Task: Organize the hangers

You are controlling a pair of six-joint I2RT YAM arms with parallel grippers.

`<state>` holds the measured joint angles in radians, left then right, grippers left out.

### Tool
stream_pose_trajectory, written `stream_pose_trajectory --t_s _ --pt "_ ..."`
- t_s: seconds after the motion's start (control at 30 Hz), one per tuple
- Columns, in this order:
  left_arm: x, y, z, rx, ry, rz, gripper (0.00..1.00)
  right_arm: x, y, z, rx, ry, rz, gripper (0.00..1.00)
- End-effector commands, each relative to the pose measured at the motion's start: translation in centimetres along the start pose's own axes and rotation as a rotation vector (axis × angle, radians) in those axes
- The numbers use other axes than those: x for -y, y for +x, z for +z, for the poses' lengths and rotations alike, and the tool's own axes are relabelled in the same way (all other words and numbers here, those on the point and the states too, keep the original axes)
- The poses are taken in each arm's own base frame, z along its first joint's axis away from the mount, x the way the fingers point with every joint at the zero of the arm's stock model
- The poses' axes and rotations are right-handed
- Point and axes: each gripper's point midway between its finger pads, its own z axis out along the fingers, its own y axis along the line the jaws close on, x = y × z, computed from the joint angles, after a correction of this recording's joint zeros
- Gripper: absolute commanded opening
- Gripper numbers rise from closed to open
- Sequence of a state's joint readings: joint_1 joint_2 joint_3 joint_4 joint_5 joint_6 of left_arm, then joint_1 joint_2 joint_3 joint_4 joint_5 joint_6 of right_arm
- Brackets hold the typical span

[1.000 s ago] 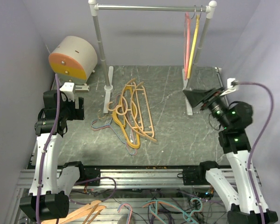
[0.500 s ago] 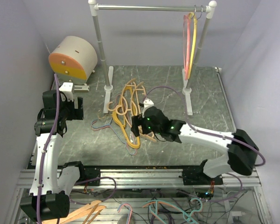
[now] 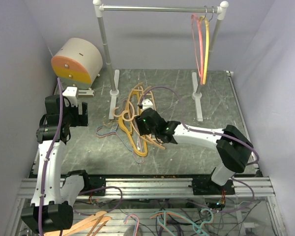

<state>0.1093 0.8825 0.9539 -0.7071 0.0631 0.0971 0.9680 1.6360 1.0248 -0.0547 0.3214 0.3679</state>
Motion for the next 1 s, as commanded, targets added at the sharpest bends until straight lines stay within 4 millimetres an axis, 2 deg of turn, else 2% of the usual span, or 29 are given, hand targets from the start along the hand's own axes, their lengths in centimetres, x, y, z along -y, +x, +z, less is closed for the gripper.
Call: stream_pose_trajectory --t_s 0.0,0.07,0.3,0.57,0.83,0.9,0.97 --pt "0.0 -0.4 0.0 0.026 -0.003 0.005 1.00 0.8 -0.5 1.3 0.011 0.051 -0.012 0.51" --pt "0.0 -0.4 0.0 0.026 -0.003 0.004 1.00 1.0 -0.2 1.8 0.000 0.057 -0.010 0.46" --pt "0.0 -0.5 0.0 0.027 -0.005 0.003 1.00 1.9 1.0 3.3 -0.039 0.070 0.006 0.46" --pt "-0.1 -0.3 0.1 0.026 -0.010 0.005 1.00 1.6 3.1 4.5 -0.092 0.056 0.004 0.45" --pt "-0.1 -0.3 0.1 0.025 -0.007 0.006 0.98 1.5 4.2 5.4 -0.123 0.056 -0.007 0.43" --pt "-0.1 -0.4 0.1 0.026 -0.008 0.007 0.98 1.5 4.5 5.7 -0.132 0.057 -0.012 0.38" --pt "-0.1 -0.3 0.1 0.025 -0.010 0.005 0.98 1.5 4.7 5.9 -0.144 0.059 -0.016 0.24"
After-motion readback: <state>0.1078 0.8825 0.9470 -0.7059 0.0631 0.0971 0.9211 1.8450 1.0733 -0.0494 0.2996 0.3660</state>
